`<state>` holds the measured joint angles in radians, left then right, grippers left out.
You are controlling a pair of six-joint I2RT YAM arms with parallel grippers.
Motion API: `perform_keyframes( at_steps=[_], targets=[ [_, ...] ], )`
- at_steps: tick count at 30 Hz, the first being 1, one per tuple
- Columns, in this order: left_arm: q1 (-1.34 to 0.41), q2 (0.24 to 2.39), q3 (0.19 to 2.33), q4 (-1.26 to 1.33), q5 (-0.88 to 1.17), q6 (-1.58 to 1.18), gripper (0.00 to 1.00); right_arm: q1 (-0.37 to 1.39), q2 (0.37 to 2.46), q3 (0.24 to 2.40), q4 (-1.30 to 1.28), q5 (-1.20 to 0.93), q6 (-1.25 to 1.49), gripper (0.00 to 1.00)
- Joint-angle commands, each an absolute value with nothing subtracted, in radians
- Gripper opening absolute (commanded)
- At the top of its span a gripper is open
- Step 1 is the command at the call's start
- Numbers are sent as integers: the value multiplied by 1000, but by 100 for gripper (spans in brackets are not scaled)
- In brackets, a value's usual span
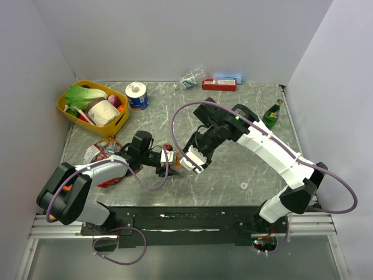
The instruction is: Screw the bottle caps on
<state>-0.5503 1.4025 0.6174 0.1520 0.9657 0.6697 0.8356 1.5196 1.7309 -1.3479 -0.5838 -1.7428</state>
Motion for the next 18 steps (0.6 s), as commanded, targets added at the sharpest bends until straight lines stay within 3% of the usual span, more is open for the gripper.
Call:
perform_keyframes(
  at_steps=[1,10,18],
  targets=[
    [-557,1385,650,181,1000,693,1,844,1528,1730,-1572,-581,-1703,48],
    [-555,1373,624,267,983,634,1,821,1546,1746,-1569,-603,-1612,34],
    [-555,1336,558,446,940,520,1,741,1594,1810,-1543,-693,-1468,31]
  ],
)
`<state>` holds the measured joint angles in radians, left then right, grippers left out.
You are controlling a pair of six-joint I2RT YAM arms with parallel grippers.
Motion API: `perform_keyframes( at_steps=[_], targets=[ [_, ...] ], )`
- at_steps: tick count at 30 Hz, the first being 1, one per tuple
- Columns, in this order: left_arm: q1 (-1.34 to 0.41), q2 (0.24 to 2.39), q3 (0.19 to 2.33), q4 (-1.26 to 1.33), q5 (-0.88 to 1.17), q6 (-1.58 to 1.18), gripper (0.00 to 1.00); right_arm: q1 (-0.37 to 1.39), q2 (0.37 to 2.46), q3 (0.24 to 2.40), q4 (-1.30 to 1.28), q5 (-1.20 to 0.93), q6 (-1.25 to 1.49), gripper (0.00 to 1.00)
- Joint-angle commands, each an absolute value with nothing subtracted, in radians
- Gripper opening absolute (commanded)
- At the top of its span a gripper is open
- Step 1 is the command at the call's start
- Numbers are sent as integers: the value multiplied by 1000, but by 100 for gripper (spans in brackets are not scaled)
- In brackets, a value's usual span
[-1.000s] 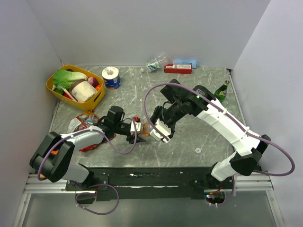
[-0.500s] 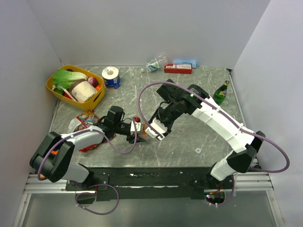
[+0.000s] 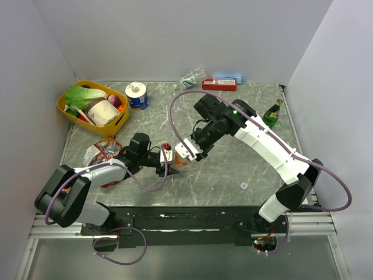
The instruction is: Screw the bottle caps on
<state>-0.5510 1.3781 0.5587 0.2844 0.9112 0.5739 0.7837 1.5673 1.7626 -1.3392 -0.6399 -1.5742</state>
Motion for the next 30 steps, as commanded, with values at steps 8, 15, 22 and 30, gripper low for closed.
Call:
perform_keyframes(
  at_steps=[8,15,22,30],
  targets=[
    [-555,1345,554,566,899,428,1,729,1577,1784,-1474,-755,-1395,30],
    [-555,1368,578,670,822,264,1,683,1577,1761,-1335,-818,-1132,30],
    [-558,1381,591,773,790,109,1,618,1563,1718,-1137,-841,-853,30],
    [-600,1384,621,747,588,97,1,617,1572,1700,-1060,-819,-658,29]
  ],
)
